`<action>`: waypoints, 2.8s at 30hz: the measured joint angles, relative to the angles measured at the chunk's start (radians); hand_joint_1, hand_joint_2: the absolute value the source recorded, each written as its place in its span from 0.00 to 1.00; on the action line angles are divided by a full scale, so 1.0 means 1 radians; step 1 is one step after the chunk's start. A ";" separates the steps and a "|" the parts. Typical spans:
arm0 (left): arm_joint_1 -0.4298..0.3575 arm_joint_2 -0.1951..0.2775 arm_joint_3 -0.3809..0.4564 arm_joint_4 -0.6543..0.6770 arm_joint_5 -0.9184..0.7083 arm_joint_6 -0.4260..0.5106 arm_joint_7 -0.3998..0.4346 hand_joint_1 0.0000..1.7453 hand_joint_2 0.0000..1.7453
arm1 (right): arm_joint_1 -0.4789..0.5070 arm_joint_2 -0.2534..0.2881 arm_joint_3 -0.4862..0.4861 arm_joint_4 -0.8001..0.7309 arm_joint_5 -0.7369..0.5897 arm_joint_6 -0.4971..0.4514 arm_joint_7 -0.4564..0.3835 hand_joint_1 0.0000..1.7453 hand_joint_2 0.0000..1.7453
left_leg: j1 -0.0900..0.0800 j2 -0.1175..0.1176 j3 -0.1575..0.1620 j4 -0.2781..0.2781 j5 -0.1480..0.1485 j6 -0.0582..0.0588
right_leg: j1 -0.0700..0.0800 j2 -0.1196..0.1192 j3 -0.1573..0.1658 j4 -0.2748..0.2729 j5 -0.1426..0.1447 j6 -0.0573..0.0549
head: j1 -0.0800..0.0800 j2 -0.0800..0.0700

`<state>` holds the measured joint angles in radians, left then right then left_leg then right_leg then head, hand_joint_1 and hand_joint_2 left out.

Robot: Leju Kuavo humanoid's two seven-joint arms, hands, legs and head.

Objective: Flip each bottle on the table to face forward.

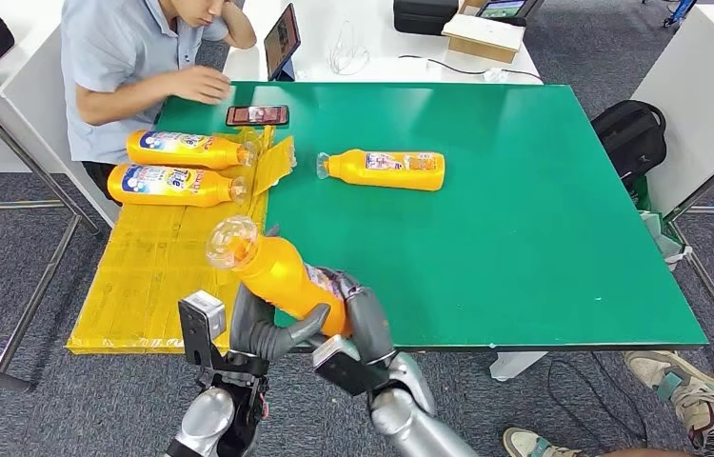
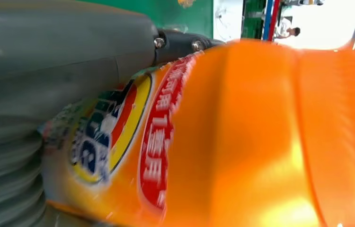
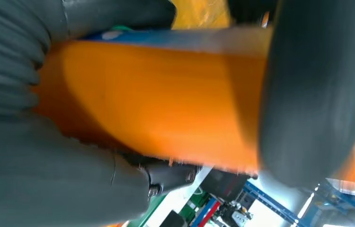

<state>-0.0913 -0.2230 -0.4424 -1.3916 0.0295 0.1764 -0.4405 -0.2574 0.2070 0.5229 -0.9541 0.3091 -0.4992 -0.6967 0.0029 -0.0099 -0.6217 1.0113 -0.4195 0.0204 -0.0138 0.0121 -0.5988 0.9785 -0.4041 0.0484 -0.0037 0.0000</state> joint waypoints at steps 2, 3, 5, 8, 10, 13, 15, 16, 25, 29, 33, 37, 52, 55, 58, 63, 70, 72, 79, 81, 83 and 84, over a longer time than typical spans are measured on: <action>-0.008 -0.001 0.001 0.002 0.037 -0.011 0.005 0.00 1.00 | -0.006 0.003 0.054 0.000 -0.018 -0.046 0.005 1.00 1.00 | 0.000 0.000 0.000 0.000 0.000 0.000 | 0.000 0.000 0.000 0.000 0.000 0.000 | 0.000 0.000; -0.012 -0.002 0.001 0.003 0.061 -0.024 0.008 0.00 1.00 | -0.011 0.002 0.081 0.000 -0.030 -0.066 0.009 1.00 1.00 | 0.000 0.000 0.000 0.000 0.000 0.000 | 0.000 0.000 0.000 0.000 0.000 0.000 | 0.000 0.000; -0.016 -0.002 0.001 0.005 0.110 -0.059 0.010 0.00 1.00 | -0.024 -0.002 0.131 -0.002 -0.066 -0.082 0.015 0.99 1.00 | -0.001 0.000 0.000 0.000 0.000 0.000 | 0.000 0.000 0.000 0.000 0.000 0.000 | 0.000 0.000; -0.017 0.001 0.001 0.004 0.162 -0.111 0.003 0.00 1.00 | -0.045 -0.010 0.181 0.002 -0.122 -0.074 0.017 0.94 1.00 | -0.001 0.000 0.000 0.000 0.000 0.000 | 0.000 0.000 0.000 0.000 0.000 0.000 | 0.000 0.000; -0.014 0.009 0.002 0.001 0.184 -0.146 -0.011 0.25 1.00 | -0.069 -0.011 0.205 0.026 -0.136 -0.070 0.013 0.63 1.00 | -0.001 0.001 0.000 0.000 0.000 0.000 | 0.000 0.000 0.000 0.000 0.000 0.000 | 0.000 0.000; -0.005 0.031 0.005 -0.011 0.195 -0.178 -0.018 0.98 1.00 | -0.104 -0.005 0.227 0.079 -0.116 -0.047 0.007 0.03 0.50 | 0.000 0.001 0.000 0.000 0.000 0.000 | 0.000 0.000 0.000 0.000 0.000 0.000 | 0.000 0.000; -0.001 0.043 0.012 -0.015 0.187 -0.177 -0.012 1.00 1.00 | -0.117 0.003 0.230 0.113 -0.085 -0.025 0.006 0.00 0.00 | 0.000 0.001 0.000 0.000 0.000 0.000 | 0.000 0.000 -0.001 0.000 0.000 0.000 | 0.000 0.000; 0.000 0.047 0.018 -0.015 0.183 -0.172 -0.006 1.00 1.00 | -0.120 0.005 0.230 0.126 -0.068 -0.020 0.006 0.00 0.00 | 0.000 0.001 0.000 0.000 0.000 0.000 | 0.000 0.000 -0.001 0.000 0.000 0.000 | 0.000 0.000; -0.039 0.065 0.080 0.038 0.177 -0.100 0.051 1.00 1.00 | -0.074 -0.018 0.237 0.114 0.001 -0.080 0.015 0.00 0.00 | 0.000 0.000 0.000 0.000 0.000 0.000 | 0.000 0.000 -0.001 0.000 0.000 0.000 | 0.000 0.000; -0.097 0.082 0.128 0.075 0.087 0.025 0.043 1.00 1.00 | -0.025 -0.051 0.243 0.067 0.020 -0.127 0.002 0.00 0.00 | 0.000 0.001 0.000 0.000 0.000 0.000 | 0.000 0.000 -0.001 0.000 0.000 0.000 | 0.000 0.000; -0.149 0.113 0.189 0.107 -0.029 0.126 0.038 1.00 1.00 | 0.023 -0.086 0.241 0.018 0.048 -0.154 -0.002 0.00 0.00 | 0.000 0.000 0.000 0.000 0.000 0.000 | 0.000 -0.001 -0.001 0.000 0.000 0.000 | 0.000 0.000; -0.202 0.150 0.261 0.158 -0.181 0.270 0.024 1.00 1.00 | 0.067 -0.122 0.216 -0.042 0.071 -0.165 -0.002 0.00 0.00 | 0.000 0.001 0.000 0.000 0.000 0.000 | 0.000 0.000 -0.001 0.001 0.000 0.000 | 0.000 0.000; -0.381 0.232 0.266 0.574 -0.959 0.226 0.112 0.91 1.00 | 0.105 -0.135 0.192 -0.183 0.066 -0.034 -0.002 0.00 0.00 | 0.000 0.001 0.000 0.000 0.001 0.000 | 0.000 -0.001 -0.001 0.001 0.001 0.000 | 0.000 0.000; -0.425 0.239 0.243 0.659 -0.972 0.198 0.095 0.83 1.00 | 0.104 -0.135 0.192 -0.183 0.050 -0.026 -0.002 0.00 0.00 | 0.000 0.000 0.000 0.000 0.001 0.000 | 0.000 -0.001 0.000 0.001 0.001 0.000 | 0.000 0.000; -0.456 0.244 0.224 0.713 -0.967 0.152 0.061 0.20 1.00 | 0.103 -0.135 0.193 -0.183 0.031 -0.016 -0.002 0.00 0.00 | 0.000 0.000 0.001 0.000 0.001 0.000 | 0.000 -0.001 0.001 0.001 0.000 -0.001 | 0.000 0.000; -0.477 0.253 0.215 0.748 -0.856 -0.059 -0.066 0.00 1.00 | 0.100 -0.135 0.202 -0.182 -0.031 0.021 -0.002 0.00 0.00 | 0.000 -0.001 0.002 0.000 0.002 -0.001 | 0.000 -0.001 0.001 0.002 0.000 -0.001 | 0.000 0.000; -0.471 0.251 0.212 0.749 -0.759 -0.155 -0.145 0.00 1.00 | 0.085 -0.133 0.231 -0.182 -0.060 0.026 -0.002 0.00 0.00 | 0.000 -0.001 0.001 0.000 0.002 -0.001 | 0.000 -0.001 0.001 0.002 0.001 -0.001 | 0.000 0.000; -0.469 0.253 0.212 0.742 -0.746 -0.157 -0.151 0.00 1.00 | 0.081 -0.132 0.236 -0.181 -0.068 0.021 -0.002 0.00 0.00 | 0.000 -0.001 0.001 0.000 0.002 -0.002 | 0.000 -0.001 0.001 0.002 0.001 -0.001 | 0.000 0.000; -0.431 0.240 0.248 0.632 -0.561 -0.128 -0.142 0.00 1.00 | 0.079 -0.136 0.243 -0.177 -0.044 -0.079 -0.002 0.00 0.00 | 0.000 0.000 0.000 0.000 0.002 -0.002 | 0.000 -0.001 0.000 0.002 0.000 -0.001 | 0.000 0.000; -0.403 0.220 0.279 0.561 -0.463 -0.110 -0.140 0.00 1.00 | 0.076 -0.142 0.249 -0.177 -0.013 -0.136 -0.002 0.00 0.00 | 0.000 0.000 0.000 0.000 0.002 -0.002 | 0.000 -0.001 0.000 0.001 0.000 -0.001 | 0.000 0.000; -0.373 0.194 0.314 0.483 -0.359 -0.088 -0.137 0.00 1.00 | 0.073 -0.149 0.251 -0.179 0.047 -0.175 -0.002 0.00 0.00 | 0.000 0.000 0.000 0.000 0.002 -0.001 | 0.000 -0.001 0.000 0.001 0.000 -0.001 | 0.000 0.000; -0.356 0.180 0.333 0.440 -0.307 -0.072 -0.135 0.00 1.00 | 0.073 -0.152 0.246 -0.183 0.097 -0.184 -0.002 0.00 0.00 | 0.000 0.000 0.000 0.000 0.002 -0.001 | 0.000 -0.001 0.000 0.001 0.000 -0.001 | 0.000 0.000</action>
<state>-0.4474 -0.0433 -0.1094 -0.9519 -0.2772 0.1047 -0.5757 -0.1847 0.0549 0.7686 -1.1367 0.4056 -0.6836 -0.6987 0.0027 -0.0098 -0.6217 1.0112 -0.4173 0.0190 -0.0140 0.0112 -0.5993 0.9797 -0.4037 0.0478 -0.0033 0.0000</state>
